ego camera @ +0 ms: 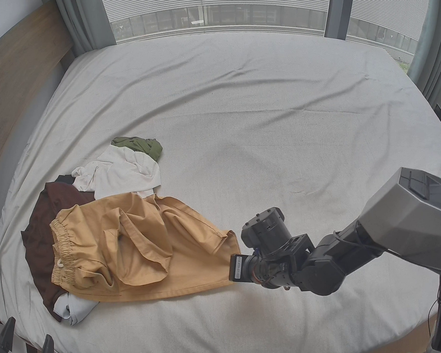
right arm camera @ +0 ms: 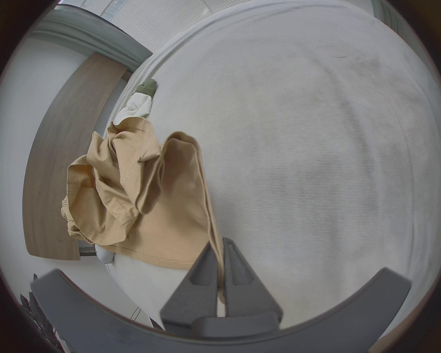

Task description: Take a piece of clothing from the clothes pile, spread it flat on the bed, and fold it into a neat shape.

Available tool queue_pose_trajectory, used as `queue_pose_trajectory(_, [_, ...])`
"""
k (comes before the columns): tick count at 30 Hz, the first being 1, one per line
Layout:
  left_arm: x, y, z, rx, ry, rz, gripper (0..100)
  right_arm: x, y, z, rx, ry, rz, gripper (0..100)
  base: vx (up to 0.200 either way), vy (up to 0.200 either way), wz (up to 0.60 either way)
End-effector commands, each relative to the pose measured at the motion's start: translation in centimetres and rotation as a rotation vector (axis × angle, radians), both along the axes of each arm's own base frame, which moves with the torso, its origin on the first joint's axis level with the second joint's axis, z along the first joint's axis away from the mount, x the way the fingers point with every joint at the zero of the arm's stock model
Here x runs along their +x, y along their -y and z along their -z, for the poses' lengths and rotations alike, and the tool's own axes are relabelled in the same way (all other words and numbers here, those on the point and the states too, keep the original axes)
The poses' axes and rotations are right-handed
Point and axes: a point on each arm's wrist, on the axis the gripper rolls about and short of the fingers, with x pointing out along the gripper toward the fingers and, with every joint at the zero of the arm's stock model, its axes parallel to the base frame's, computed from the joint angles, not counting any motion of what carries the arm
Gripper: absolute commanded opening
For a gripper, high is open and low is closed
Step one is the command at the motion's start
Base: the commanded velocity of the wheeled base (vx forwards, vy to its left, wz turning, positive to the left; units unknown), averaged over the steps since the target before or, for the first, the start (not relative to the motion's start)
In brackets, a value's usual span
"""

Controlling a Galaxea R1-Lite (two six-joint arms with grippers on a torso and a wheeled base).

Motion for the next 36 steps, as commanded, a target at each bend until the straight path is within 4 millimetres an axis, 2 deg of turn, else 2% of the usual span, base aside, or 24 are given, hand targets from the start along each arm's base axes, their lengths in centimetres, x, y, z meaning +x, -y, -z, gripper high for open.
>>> queue_pose_trajectory(1, [0.0,0.0,0.5,0.001,-0.002,0.0,100,-0.3,2.7,-0.7,-0.004,0.005,0.039,0,0.0,0.0,0.0])
queue_pose_trajectory(6, [0.0,0.0,0.5,0.001,-0.002,-0.001,100,-0.6,4.3,-0.5,-0.02,-0.003,0.058,0,0.0,0.0,0.0])
queue_pose_trajectory(7, [0.0,0.0,0.5,0.001,-0.002,0.0,100,-0.8,5.4,-0.5,-0.032,0.003,0.064,0,0.0,0.0,0.0])
queue_pose_trajectory(11, [0.0,0.0,0.5,0.001,-0.002,0.0,100,-0.8,6.8,-0.5,-0.031,0.014,0.085,0,0.0,0.0,0.0])
queue_pose_trajectory(13, [0.0,0.0,0.5,0.003,0.0,0.0,100,-1.0,8.2,-0.3,-0.041,0.016,0.103,0,0.0,0.0,0.0])
queue_pose_trajectory(14, [0.0,0.0,0.5,0.003,-0.002,-0.001,100,-1.0,8.2,-0.3,-0.041,0.016,0.103,0,0.0,0.0,0.0])
queue_pose_trajectory(19, [0.0,0.0,0.5,0.004,-0.002,0.0,100,-1.5,11.1,0.2,-0.062,0.019,0.138,0,0.0,0.0,0.0])
queue_pose_trajectory(31, [0.0,0.0,0.5,0.007,-0.001,0.002,100,-3.1,14.9,-0.4,-0.063,-0.002,0.179,0,0.0,0.0,0.0])
queue_pose_trajectory(36, [0.0,0.0,0.5,0.009,-0.001,0.002,100,-4.1,16.1,0.1,-0.085,-0.033,0.169,0,0.0,0.0,0.0])
